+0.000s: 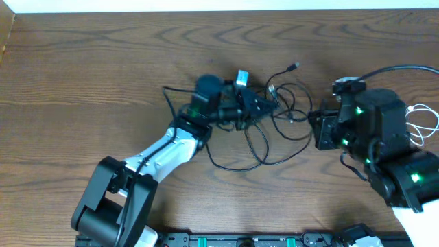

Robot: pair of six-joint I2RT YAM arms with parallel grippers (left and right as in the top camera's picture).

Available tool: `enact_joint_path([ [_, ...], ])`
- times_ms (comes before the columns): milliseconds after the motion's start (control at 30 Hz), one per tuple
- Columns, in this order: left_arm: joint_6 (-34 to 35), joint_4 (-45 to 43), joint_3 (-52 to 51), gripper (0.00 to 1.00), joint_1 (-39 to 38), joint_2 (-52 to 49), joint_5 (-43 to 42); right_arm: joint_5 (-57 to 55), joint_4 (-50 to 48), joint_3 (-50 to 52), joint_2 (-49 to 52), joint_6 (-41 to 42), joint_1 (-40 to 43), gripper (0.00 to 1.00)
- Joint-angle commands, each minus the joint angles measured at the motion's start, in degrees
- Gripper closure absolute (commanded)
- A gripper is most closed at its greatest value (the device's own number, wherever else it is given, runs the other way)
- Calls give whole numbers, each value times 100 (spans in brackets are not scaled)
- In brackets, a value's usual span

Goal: Untangle cables

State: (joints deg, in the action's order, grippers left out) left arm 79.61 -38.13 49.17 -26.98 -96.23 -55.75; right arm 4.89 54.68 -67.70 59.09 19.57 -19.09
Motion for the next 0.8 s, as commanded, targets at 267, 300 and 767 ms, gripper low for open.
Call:
enact_joint_path([
  [267, 293, -743, 42, 92, 1014, 778, -1185, -44, 450, -33, 1193, 278, -39, 1],
  [300, 289, -745, 42, 92, 1104, 922, -1204, -96, 448, -33, 1294, 343, -39, 1],
  [767, 282, -743, 42, 92, 2120, 2855, -1735, -369, -227, -33, 2402, 1104, -52, 1],
])
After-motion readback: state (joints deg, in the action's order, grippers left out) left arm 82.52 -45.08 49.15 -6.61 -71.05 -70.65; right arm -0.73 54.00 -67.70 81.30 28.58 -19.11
